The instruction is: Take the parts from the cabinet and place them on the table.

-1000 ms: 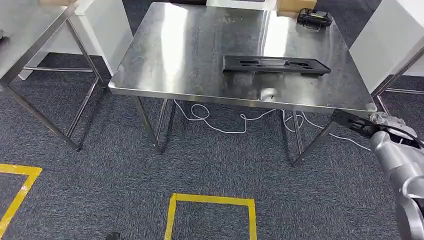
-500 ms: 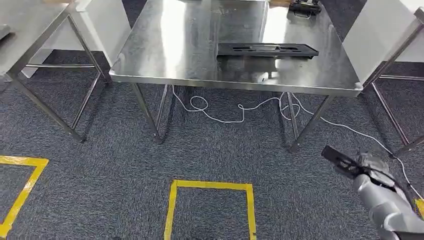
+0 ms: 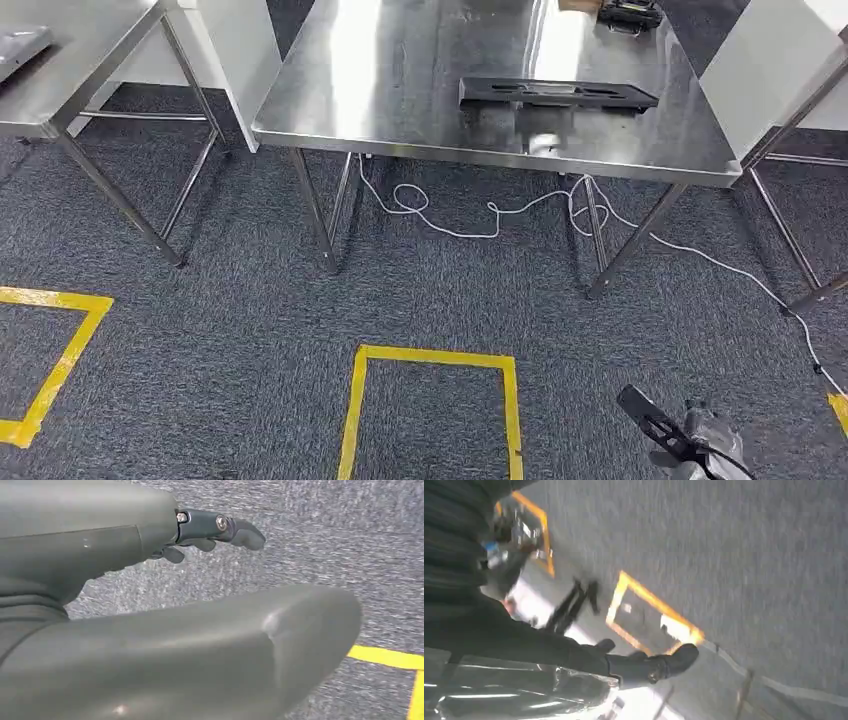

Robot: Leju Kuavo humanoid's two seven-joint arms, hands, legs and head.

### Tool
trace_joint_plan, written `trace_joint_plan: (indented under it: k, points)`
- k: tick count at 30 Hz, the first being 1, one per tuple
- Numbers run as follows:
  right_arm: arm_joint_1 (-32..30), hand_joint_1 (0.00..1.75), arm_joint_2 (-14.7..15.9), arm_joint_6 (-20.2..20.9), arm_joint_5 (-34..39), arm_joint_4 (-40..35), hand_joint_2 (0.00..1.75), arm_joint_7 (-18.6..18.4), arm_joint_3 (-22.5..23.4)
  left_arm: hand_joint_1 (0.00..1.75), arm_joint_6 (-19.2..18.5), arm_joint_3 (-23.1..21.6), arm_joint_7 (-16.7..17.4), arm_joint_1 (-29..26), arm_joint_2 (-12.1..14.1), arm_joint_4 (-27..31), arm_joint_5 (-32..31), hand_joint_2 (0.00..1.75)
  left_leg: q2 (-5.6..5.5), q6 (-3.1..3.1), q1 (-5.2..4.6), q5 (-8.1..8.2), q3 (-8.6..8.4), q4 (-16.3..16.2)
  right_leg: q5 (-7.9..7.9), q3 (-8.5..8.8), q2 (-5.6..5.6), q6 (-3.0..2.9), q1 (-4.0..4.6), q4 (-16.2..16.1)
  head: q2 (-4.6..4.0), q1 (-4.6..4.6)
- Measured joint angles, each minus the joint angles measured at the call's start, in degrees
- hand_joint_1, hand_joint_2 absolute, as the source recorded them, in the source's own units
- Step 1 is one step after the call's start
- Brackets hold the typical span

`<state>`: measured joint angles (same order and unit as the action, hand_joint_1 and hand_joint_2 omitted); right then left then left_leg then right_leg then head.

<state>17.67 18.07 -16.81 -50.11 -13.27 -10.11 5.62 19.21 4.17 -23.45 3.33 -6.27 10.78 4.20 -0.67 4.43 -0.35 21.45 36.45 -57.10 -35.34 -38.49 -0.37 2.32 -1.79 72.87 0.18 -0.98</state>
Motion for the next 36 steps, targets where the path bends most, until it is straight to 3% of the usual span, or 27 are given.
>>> trace_joint_plan:
  k: [2, 3, 4, 5, 6, 7, 9, 10, 11, 12, 13, 14, 15, 17, 19, 20, 21, 22, 25, 26, 28, 30, 31, 32, 34, 35, 36]
  points:
    - [-1.7, 0.0, -0.85, -1.09, 1.5, 0.04, 1.75, 1.63, 2.0, 0.0, -0.02, 0.0, 0.0, -0.01, -0.07, -0.02, -0.09, 0.0, 0.01, -0.17, -0.21, -1.22, 1.57, -0.03, 1.89, 1.71, 0.06, 1.18, 0.0, 0.07, 0.0, -0.05]
    - [-2.82, 0.0, -1.44, -1.4, 2.14, 0.04, 1.75, 2.56, 3.13, 0.0, -0.04, 0.0, 0.0, 0.0, -0.07, 0.0, -0.13, 0.0, 0.02, -0.38, -0.36, -2.19, 2.78, -0.03, 4.43, 4.87, 0.06, 1.92, 0.09, -3.44, 0.0, -0.02]
    - [-3.54, 0.0, -1.88, -1.44, 2.73, 0.04, 1.75, 2.92, 4.09, 0.0, -0.07, 0.0, 0.0, 0.0, -0.07, -0.02, -0.17, 0.0, 0.02, -0.57, -0.39, -3.0, 3.66, -0.04, 5.46, 8.24, 0.04, 1.9, 0.1, -7.68, 0.0, -0.07]
    - [-4.2, 0.0, -2.4, -1.46, 3.38, 0.04, 1.75, 3.12, 5.13, 0.0, -0.13, 0.0, 0.0, 0.09, -0.07, 0.06, -0.2, 0.0, 0.08, -0.82, -0.4, -3.72, 4.09, -0.17, 4.39, 12.41, -0.02, 1.11, 0.2, -13.21, 0.0, -0.07]
    - [-4.92, 0.0, -2.86, -1.44, 3.97, 0.04, 1.75, 3.27, 5.94, 0.0, -0.22, 0.02, 0.02, 0.06, -0.09, 0.09, -0.31, 0.0, 0.09, -1.27, -0.69, -4.4, 4.5, -0.24, 2.41, 16.24, -0.02, 0.28, 1.17, -20.01, 0.0, 0.13]
    - [-5.99, 0.0, -3.43, -1.44, 4.28, 0.07, 1.75, 3.41, 6.78, 0.0, -0.48, 0.02, 0.02, 0.03, -0.09, 0.07, -0.44, 0.0, 0.25, -1.71, -0.69, -5.15, 4.06, 0.58, 2.87, 14.73, 0.13, -0.19, 1.22, -19.16, 0.0, -0.5]
    - [-8.04, 0.0, -5.08, -0.83, 3.93, 0.18, 1.75, 3.47, 8.47, 0.0, -0.61, 0.02, 0.04, -0.01, -0.07, 0.07, -1.04, 0.0, 0.27, -2.15, -0.49, -6.63, 4.04, 1.14, 3.72, 14.31, 0.16, -0.97, 1.64, -19.06, 0.0, -0.39]
    - [-9.2, 0.0, -5.86, -0.2, 3.86, 0.5, 1.75, 3.32, 9.07, 0.0, -0.57, 0.02, 0.18, -0.38, 0.04, -0.09, -1.27, 0.0, 0.27, -2.51, -0.35, -7.23, 4.23, 1.36, 4.67, 13.73, 0.08, -1.53, 0.52, -19.22, 0.0, -0.57]
    - [-10.1, 0.0, -6.98, 0.2, 3.8, 0.74, 1.75, 3.25, 9.37, 0.0, -0.52, 0.02, 0.2, -0.4, 0.13, -0.13, -1.42, 0.0, 0.29, -2.95, 0.04, -4.04, 4.81, 0.14, 5.42, 13.19, -0.2, -2.01, 0.15, -19.17, 0.0, -0.46]
    - [-11.06, 0.0, -7.79, 0.83, 3.91, 0.85, 1.75, 3.01, 9.83, 0.0, -0.55, 0.02, 0.39, -0.56, 0.13, -0.15, -1.59, 0.0, 0.44, -3.34, 0.28, 0.68, 5.45, -2.68, 6.26, 12.46, -0.26, -3.12, 0.12, -19.15, 0.0, -0.63]
    - [-12.16, 0.0, -8.78, 1.05, 3.99, 0.96, 1.75, 2.99, 10.33, 0.0, -0.55, 0.02, 0.41, -0.59, 0.11, -0.15, -1.75, 0.0, 0.37, -3.88, 0.47, 5.57, 6.25, -7.47, 7.06, 11.5, -0.3, -3.27, 0.2, -19.15, 0.0, -0.74]
    - [-12.83, 0.0, -9.49, 1.12, 3.99, 1.07, 1.75, 2.99, 10.55, 0.0, -0.57, 0.02, 0.44, -0.52, 0.13, -0.15, -1.84, 0.0, 0.38, -4.28, 0.61, 8.51, 6.77, -11.55, 7.72, 10.69, -0.36, -3.27, 0.2, -19.08, 0.0, -0.61]
    - [-13.46, 0.0, -10.0, 1.12, 4.02, 1.18, 1.75, 2.97, 10.86, 0.0, -0.57, 0.02, 0.44, -0.44, 0.2, -0.15, -1.88, 0.0, 0.4, -4.77, 0.91, 10.39, 7.06, -16.19, 8.61, 10.08, -0.38, -3.11, 0.2, -18.98, 0.0, -0.7]
    - [-14.04, 0.0, -11.04, 3.62, 5.62, 1.38, 1.75, 2.92, 11.6, 0.0, -0.63, 0.02, 0.48, -0.33, 0.28, -0.15, -2.05, 0.0, 0.43, -5.46, 1.65, 7.29, 5.06, -19.28, 10.06, 7.59, -0.34, -2.52, -0.01, -18.35, 0.0, -0.68]
    - [-14.49, 0.0, -12.0, 6.57, 7.68, 1.51, 1.75, 3.03, 13.22, 0.0, -0.92, 0.02, 0.52, -0.2, 0.35, -0.11, -2.43, 0.0, 0.43, -5.95, 2.32, 4.33, -1.3, -13.23, 10.93, 5.34, -0.24, -1.88, -0.38, -17.14, 0.0, -0.68]
    - [-14.53, 0.0, -12.17, 6.78, 8.02, 1.51, 1.75, 3.64, 13.85, 0.0, -1.09, 0.02, 0.52, 0.01, 0.33, -0.04, -2.43, 0.0, 0.23, -6.15, 2.56, 5.36, -5.28, -8.46, 11.21, 4.73, -0.13, -1.45, -0.32, -16.48, 0.0, -0.74]
    - [-14.77, 0.0, -12.63, 6.87, 8.02, 1.51, 1.75, 4.46, 14.31, 0.0, -1.11, 0.0, 0.55, 0.22, 0.3, 0.09, -2.54, 0.0, -0.03, -6.16, 2.21, 8.52, -9.18, -2.52, 11.56, 3.84, -0.06, -0.94, -0.14, -15.98, 0.0, -0.94]
    - [-14.84, 0.0, -13.13, 6.82, 8.14, 1.51, 1.75, 5.08, 14.74, 0.0, -1.09, 0.0, 0.57, 0.34, 0.31, 0.09, -2.67, 0.0, -0.22, -5.32, 2.05, 9.5, -9.92, -0.54, 12.05, 3.61, -0.1, -0.28, -0.07, -15.95, 0.0, -0.81]
    - [-15.25, 0.0, -14.95, 6.62, 9.07, 1.66, 1.75, 5.72, 16.26, 0.0, -0.98, -0.02, 0.96, 0.25, 0.35, 0.04, -3.19, 0.0, 0.03, -3.33, 0.97, 8.19, -8.35, -0.27, 14.21, 2.96, 0.03, 1.4, 0.31, -16.86, 0.0, -0.87]
    - [-15.35, 0.0, -15.23, 6.52, 9.09, 1.79, 1.75, 5.77, 16.63, 0.0, -1.0, -0.04, 1.14, 0.29, 0.24, -0.02, -3.43, 0.0, 0.63, -2.37, 1.34, 6.97, -7.93, 0.32, 12.9, 2.56, -0.01, 1.04, -0.14, -15.7, 0.0, -0.82]
    - [-15.7, 0.0, -16.65, 6.38, 8.91, 1.92, 1.75, 4.95, 17.02, 0.0, -1.22, -0.17, 1.85, 0.36, 0.17, 0.0, -4.04, 0.0, 0.55, -1.11, 1.1, 5.3, -5.85, 0.47, 5.92, 0.15, 0.06, -0.72, -0.05, -9.95, 0.0, -0.31]
    - [-15.72, 0.0, -17.76, 6.58, 8.61, 1.99, 1.75, 3.58, 17.37, 0.0, -1.83, -0.31, 2.81, 0.59, 0.17, 0.0, -4.41, 0.0, 0.77, -1.11, 0.89, 3.5, -3.53, 0.42, 1.07, -1.55, 0.13, -0.85, -0.01, -1.85, 0.0, -0.16]
    - [-15.7, 0.0, -18.03, 6.73, 8.6, 1.99, 1.75, 3.21, 17.44, 0.0, -1.99, -0.35, 3.21, 0.73, 0.15, 0.0, -4.57, 0.0, 0.83, -1.2, 0.78, 2.56, -2.34, 0.36, 1.17, -1.48, 0.19, -0.2, 0.1, 1.0, 0.0, -0.07]
    - [-15.7, 0.0, -18.42, 7.02, 8.63, 1.99, 1.75, 3.03, 17.5, 0.0, -2.08, -0.37, 3.48, 0.87, 0.13, 0.0, -4.77, 0.0, 0.98, -1.34, 0.73, 1.56, -1.37, 0.28, 2.82, -0.56, 0.19, 0.78, 0.1, 2.23, 0.0, -0.11]
    - [-15.65, 0.0, -18.93, 7.11, 9.18, 1.99, 1.75, 3.14, 17.87, 0.0, -2.25, -0.42, 3.78, 1.02, 0.17, 0.02, -4.92, 0.0, 1.1, -1.76, 0.66, -0.45, 1.11, 0.22, 7.1, 4.32, 0.19, 2.21, 0.13, -1.63, 0.0, 0.02]
    - [-15.53, 0.0, -19.06, 7.11, 9.59, 1.99, 1.75, 3.47, 18.12, 0.0, -2.25, -0.44, 3.78, 1.09, 0.2, 0.02, -5.0, 0.0, 1.1, -2.04, 0.66, -1.48, 2.16, 0.18, 6.95, 8.48, 0.18, 1.81, 0.1, -6.66, 0.0, 0.0]
    - [-15.37, 0.0, -19.15, 7.02, 10.34, 1.97, 1.75, 3.89, 18.55, 0.0, -2.27, -0.46, 3.8, 1.18, 0.18, 0.13, -5.0, 0.0, 1.09, -2.45, 0.44, -2.12, 2.65, 0.03, 4.78, 13.9, 0.19, 0.79, 0.33, -13.35, 0.0, 0.02]
